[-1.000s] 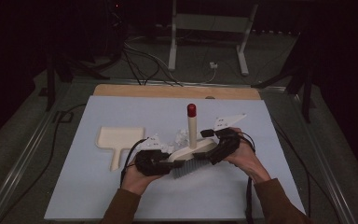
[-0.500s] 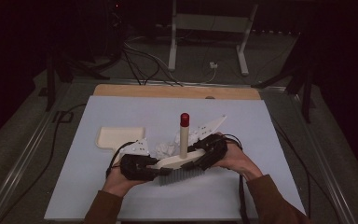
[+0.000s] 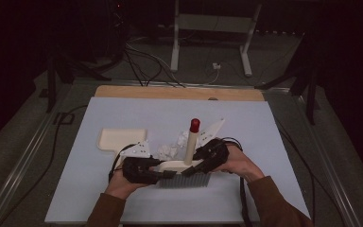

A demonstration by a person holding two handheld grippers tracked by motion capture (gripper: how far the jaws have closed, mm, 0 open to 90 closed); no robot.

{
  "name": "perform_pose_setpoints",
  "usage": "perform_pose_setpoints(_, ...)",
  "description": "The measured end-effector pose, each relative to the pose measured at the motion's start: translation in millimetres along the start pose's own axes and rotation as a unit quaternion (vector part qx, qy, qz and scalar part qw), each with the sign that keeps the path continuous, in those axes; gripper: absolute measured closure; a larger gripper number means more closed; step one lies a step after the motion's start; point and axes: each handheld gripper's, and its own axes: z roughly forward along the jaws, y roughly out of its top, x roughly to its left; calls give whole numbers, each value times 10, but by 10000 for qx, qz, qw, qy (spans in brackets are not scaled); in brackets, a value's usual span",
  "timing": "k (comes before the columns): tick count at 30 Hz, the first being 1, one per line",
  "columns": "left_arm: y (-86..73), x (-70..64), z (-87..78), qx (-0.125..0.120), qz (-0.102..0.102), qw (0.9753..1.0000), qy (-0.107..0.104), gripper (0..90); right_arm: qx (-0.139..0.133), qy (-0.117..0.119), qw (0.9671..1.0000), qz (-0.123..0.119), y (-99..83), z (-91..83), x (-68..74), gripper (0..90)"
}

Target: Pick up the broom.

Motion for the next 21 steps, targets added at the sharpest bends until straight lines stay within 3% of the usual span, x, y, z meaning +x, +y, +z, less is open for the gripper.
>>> perform_pose_setpoints(6,-57,38,-184,-314,-291,9982,418,441,69,-266,9996,53,-15,13,-29,669)
perform_pose_setpoints(7,-75,51,-229,-396,-366,9974,472,375,64,-326,9994,107,-24,8,-52,669)
perform_pose_setpoints(8,-90,64,-277,-421,-425,9963,622,320,37,-360,9993,125,-27,5,-65,669)
perform_pose_setpoints(9,-106,61,-321,-435,-466,9946,820,320,37,-360,9993,125,-27,5,-65,669)
perform_pose_setpoints(10,-124,54,-359,-453,-439,9923,1067,172,2,-383,9991,158,-32,-3,-86,669)
perform_pose_setpoints(13,-194,78,-466,-444,-541,9864,1489,28,-46,-436,9988,199,-42,-7,-117,669)
perform_pose_setpoints(15,-253,91,-527,-454,-575,9794,1881,9,-47,-449,9987,221,-45,-6,-127,669)
perform_pose_setpoints(19,-394,133,-634,-495,-675,9602,2663,3,-28,-480,9986,241,-45,9,-154,669)
perform_pose_setpoints(21,-470,161,-688,-564,-807,9524,2887,3,-27,-477,9986,247,-44,15,-161,670)
